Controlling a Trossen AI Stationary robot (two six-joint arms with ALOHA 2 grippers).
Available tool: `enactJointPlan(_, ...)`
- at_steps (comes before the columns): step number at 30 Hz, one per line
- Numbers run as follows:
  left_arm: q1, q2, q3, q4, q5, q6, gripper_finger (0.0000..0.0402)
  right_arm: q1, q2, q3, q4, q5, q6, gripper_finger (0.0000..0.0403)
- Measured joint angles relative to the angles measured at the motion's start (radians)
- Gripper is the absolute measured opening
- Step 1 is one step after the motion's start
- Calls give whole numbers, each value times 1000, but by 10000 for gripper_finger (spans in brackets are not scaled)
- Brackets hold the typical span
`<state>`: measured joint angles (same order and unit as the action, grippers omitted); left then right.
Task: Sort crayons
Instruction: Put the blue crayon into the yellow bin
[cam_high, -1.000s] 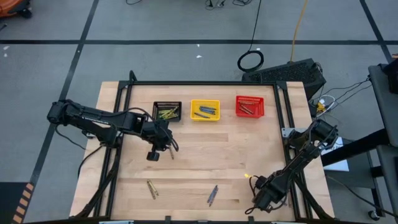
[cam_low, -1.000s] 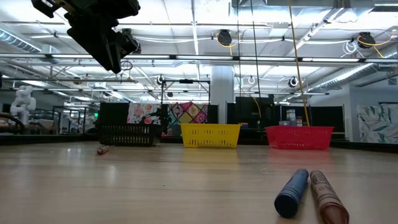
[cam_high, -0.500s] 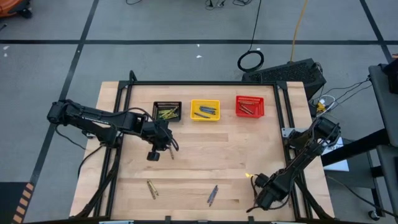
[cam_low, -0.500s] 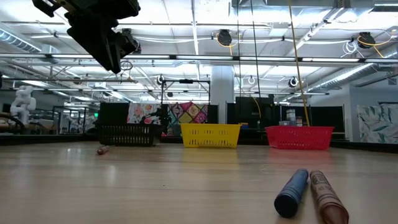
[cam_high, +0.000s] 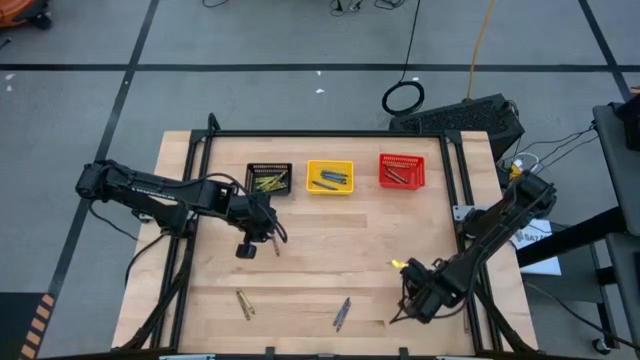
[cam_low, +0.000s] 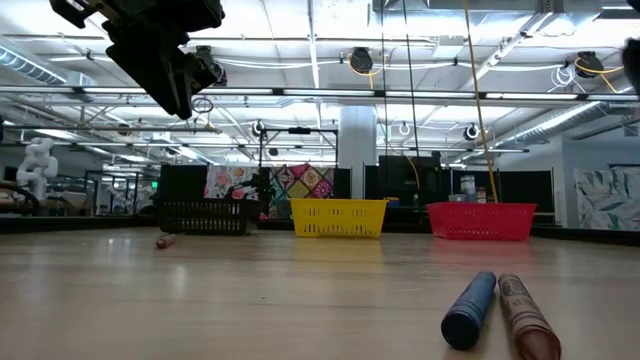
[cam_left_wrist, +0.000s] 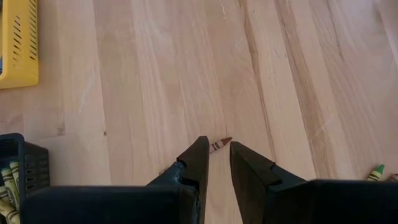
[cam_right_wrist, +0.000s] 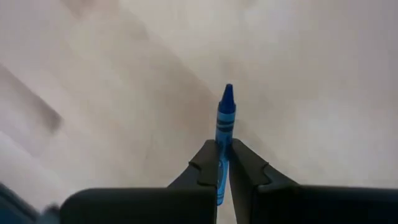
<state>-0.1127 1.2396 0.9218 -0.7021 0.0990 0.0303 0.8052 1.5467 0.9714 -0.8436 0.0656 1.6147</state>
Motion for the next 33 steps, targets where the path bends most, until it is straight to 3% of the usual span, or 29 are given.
enactJointPlan(5, 0, 0, 0, 0, -3, 1, 68, -81, -26, 0, -35, 112, -122, 0)
enactJointPlan(12, 0, 0, 0, 0, -3, 1, 68, -225, -27, 1, -14, 158, -331, 0)
enactJointPlan(24, 0, 0, 0, 5, -3, -1, 68, -471, -28, 2, 221, 178, -763, 0)
enactJointPlan(33, 0, 0, 0, 5, -36, -152, 68, -626, -28, 2, 390, 195, -1064, 0)
